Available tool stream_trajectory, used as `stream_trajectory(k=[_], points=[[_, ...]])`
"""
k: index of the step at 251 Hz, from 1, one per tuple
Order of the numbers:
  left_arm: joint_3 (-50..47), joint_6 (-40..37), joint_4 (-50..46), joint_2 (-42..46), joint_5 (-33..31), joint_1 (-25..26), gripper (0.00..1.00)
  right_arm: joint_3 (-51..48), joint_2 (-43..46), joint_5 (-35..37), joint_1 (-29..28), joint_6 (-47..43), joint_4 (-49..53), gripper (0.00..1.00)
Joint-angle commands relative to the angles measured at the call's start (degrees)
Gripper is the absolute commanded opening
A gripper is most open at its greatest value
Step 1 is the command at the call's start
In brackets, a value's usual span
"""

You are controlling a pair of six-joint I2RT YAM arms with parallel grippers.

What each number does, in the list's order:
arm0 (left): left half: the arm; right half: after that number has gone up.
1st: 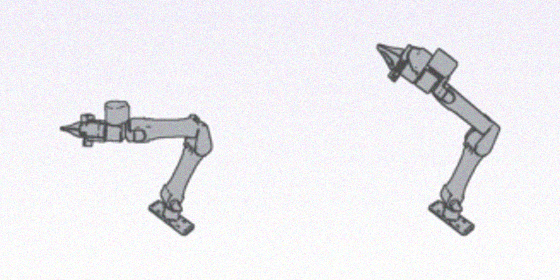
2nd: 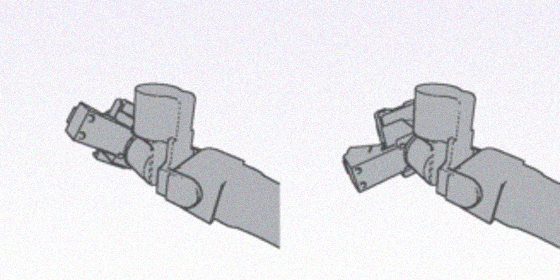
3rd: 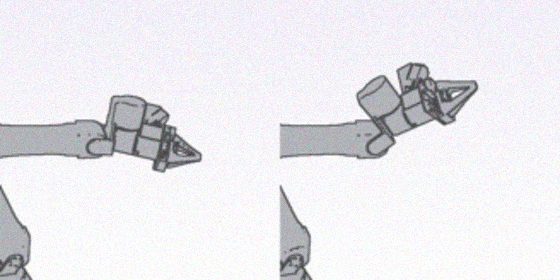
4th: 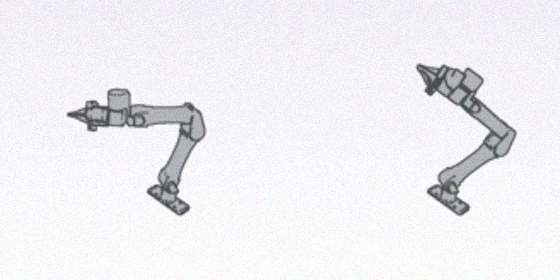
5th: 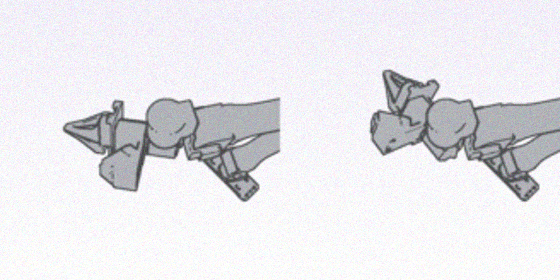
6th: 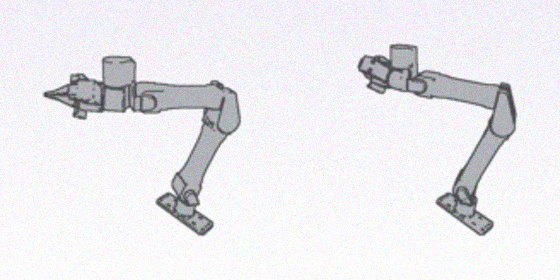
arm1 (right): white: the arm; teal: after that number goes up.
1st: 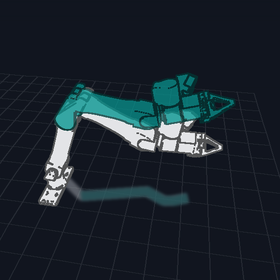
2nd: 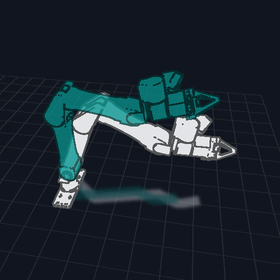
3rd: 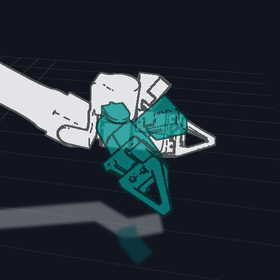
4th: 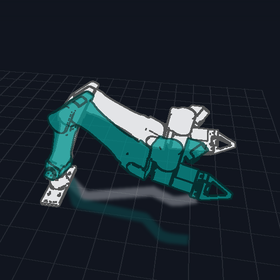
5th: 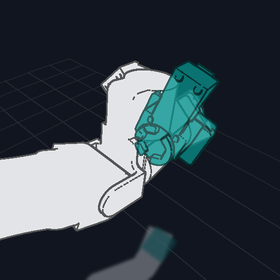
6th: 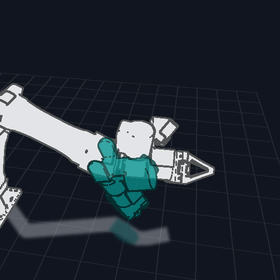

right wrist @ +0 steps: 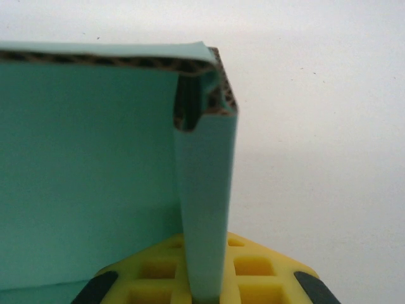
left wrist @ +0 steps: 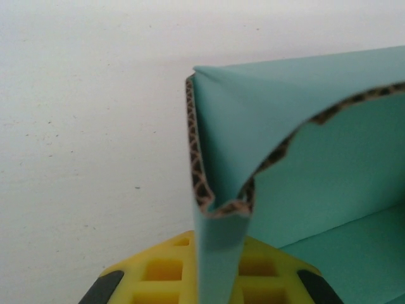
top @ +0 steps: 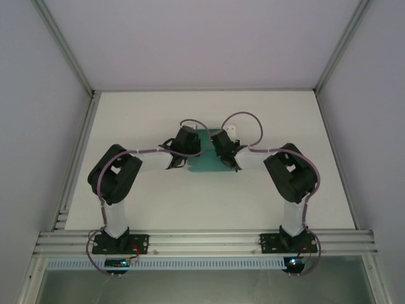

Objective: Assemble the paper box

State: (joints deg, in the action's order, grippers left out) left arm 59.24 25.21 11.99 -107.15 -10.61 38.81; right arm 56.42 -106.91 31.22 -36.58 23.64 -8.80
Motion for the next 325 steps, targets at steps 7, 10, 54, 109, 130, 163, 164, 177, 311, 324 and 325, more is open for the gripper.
stream_trajectory(k=[7, 10, 54, 109, 130, 163, 164, 177, 311, 324, 325], points=[[0.37, -0.51, -2.5, 1.03, 1.32, 0.79, 0.0, -4.47, 1.65, 4.6, 2.45, -8.82, -7.14, 0.0], [0.46, -0.51, -2.38, 1.06, 1.42, 0.77, 0.0, -4.11, 1.7, 5.27, 2.41, -8.34, -6.03, 0.0], [0.64, -0.43, -1.74, 1.33, 1.68, 0.82, 0.0, -6.08, 3.72, 1.81, 2.37, -6.28, -6.37, 0.15], [0.35, -0.9, -0.78, 1.55, 2.02, 0.9, 0.0, -11.74, 10.21, -8.48, 3.12, -10.54, -14.08, 0.36], [0.46, -0.94, -0.64, 1.33, 1.75, 0.87, 0.0, -11.54, 11.86, -9.19, 3.69, -10.72, -12.01, 0.37], [0.29, -0.7, -0.31, 1.31, 1.65, 0.9, 0.0, -11.75, 13.61, -12.4, 4.79, -10.43, -10.81, 0.44], [0.32, -0.7, -0.3, 1.32, 1.61, 0.91, 0.0, -11.76, 13.64, -12.54, 4.78, -10.44, -10.85, 0.44], [0.4, -0.6, -0.21, 1.33, 1.49, 0.9, 0.0, -11.95, 14.11, -13.16, 4.93, -10.24, -11.05, 0.5], [0.3, -0.22, 0.49, 2.02, 1.4, 0.92, 0.0, -7.63, 8.42, -14.01, 7.24, -3.6, 0.87, 0.25], [0.26, -0.1, 0.4, 2.2, 0.99, 0.97, 0.0, -6.5, 7.28, -11.68, 7.27, -3.27, 2.18, 0.23], [0.22, -0.04, 0.4, 2.25, 0.92, 0.94, 0.0, -6.41, 7.22, -11.43, 7.2, -3.26, 2.24, 0.23]])
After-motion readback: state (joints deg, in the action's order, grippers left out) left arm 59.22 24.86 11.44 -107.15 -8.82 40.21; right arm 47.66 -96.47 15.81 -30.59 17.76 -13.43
